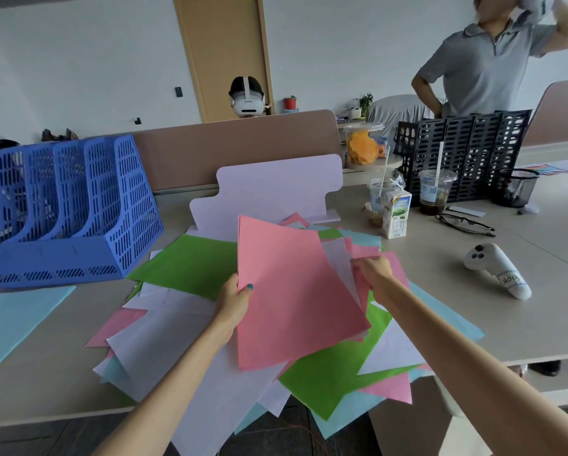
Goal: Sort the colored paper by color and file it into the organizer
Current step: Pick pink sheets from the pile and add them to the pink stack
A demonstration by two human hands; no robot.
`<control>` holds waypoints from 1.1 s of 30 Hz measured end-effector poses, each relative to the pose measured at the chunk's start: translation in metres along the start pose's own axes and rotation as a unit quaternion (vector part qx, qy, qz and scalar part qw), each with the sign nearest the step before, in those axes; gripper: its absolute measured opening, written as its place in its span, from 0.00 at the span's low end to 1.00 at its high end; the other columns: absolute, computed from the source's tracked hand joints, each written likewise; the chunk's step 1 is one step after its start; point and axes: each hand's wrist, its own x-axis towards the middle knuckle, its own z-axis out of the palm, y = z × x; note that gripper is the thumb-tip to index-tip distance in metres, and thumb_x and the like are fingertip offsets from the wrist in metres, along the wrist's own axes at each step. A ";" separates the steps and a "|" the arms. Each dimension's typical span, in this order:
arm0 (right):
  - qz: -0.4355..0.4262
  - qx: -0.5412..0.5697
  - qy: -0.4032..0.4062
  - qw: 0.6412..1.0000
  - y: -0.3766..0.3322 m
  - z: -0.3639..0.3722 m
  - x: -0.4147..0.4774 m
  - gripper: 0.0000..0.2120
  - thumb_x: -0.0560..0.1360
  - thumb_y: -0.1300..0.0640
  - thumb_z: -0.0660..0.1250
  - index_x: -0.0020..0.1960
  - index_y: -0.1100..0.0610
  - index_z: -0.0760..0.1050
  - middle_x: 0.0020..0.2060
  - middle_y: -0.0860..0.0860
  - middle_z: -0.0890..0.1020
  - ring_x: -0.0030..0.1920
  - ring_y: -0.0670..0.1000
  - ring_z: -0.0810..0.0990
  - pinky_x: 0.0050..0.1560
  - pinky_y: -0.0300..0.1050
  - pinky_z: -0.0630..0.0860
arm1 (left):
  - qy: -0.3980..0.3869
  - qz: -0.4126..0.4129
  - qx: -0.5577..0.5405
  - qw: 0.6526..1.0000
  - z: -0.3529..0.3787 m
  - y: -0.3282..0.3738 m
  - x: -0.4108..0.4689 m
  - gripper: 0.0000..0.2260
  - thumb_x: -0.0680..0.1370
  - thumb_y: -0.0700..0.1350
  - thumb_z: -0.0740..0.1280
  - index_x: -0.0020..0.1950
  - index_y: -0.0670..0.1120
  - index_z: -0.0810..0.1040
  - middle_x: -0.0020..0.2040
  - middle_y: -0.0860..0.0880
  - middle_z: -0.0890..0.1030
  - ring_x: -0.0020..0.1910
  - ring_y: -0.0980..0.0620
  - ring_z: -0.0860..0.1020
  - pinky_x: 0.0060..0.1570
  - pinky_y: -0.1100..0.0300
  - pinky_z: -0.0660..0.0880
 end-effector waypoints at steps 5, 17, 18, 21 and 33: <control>0.055 0.050 -0.061 0.995 -0.005 0.010 0.008 0.12 0.70 0.64 0.72 0.33 0.60 0.70 0.23 0.53 0.72 0.23 0.51 0.70 0.31 0.42 0.65 | 0.003 0.009 -0.003 1.000 -0.002 0.001 0.006 0.10 0.79 0.36 0.61 0.58 0.45 0.76 0.56 0.50 0.80 0.56 0.50 0.77 0.58 0.56 0.72; -0.128 -0.031 0.027 0.991 -0.019 0.008 -0.005 0.19 0.66 0.47 0.76 0.30 0.57 0.71 0.27 0.52 0.70 0.29 0.49 0.67 0.30 0.41 0.65 | 0.024 0.003 -0.011 1.000 0.000 -0.003 0.012 0.10 0.79 0.35 0.61 0.59 0.42 0.75 0.54 0.48 0.79 0.53 0.50 0.76 0.52 0.60 0.69; -0.147 -0.036 0.035 0.988 -0.023 0.007 -0.008 0.23 0.70 0.46 0.73 0.28 0.55 0.64 0.25 0.51 0.65 0.28 0.49 0.61 0.29 0.42 0.59 | 0.024 0.002 -0.011 1.000 0.000 -0.004 0.011 0.10 0.79 0.35 0.61 0.59 0.42 0.75 0.54 0.48 0.79 0.53 0.50 0.76 0.52 0.60 0.69; -0.240 -0.094 0.067 0.964 -0.035 0.002 -0.017 0.26 0.77 0.51 0.65 0.28 0.54 0.55 0.26 0.50 0.59 0.31 0.49 0.56 0.31 0.45 0.54 | 0.019 -0.009 -0.009 1.000 0.002 -0.004 0.010 0.11 0.79 0.35 0.61 0.59 0.42 0.76 0.55 0.47 0.80 0.54 0.47 0.77 0.53 0.57 0.71; -0.625 -0.380 0.175 0.659 -0.091 0.000 -0.082 0.09 0.70 0.67 0.66 0.48 0.58 0.72 0.40 0.52 0.74 0.34 0.58 0.77 0.20 0.46 0.67 | 0.034 0.028 -0.051 0.998 0.003 0.015 -0.008 0.13 0.79 0.33 0.59 0.58 0.48 0.73 0.54 0.48 0.78 0.53 0.49 0.76 0.53 0.57 0.71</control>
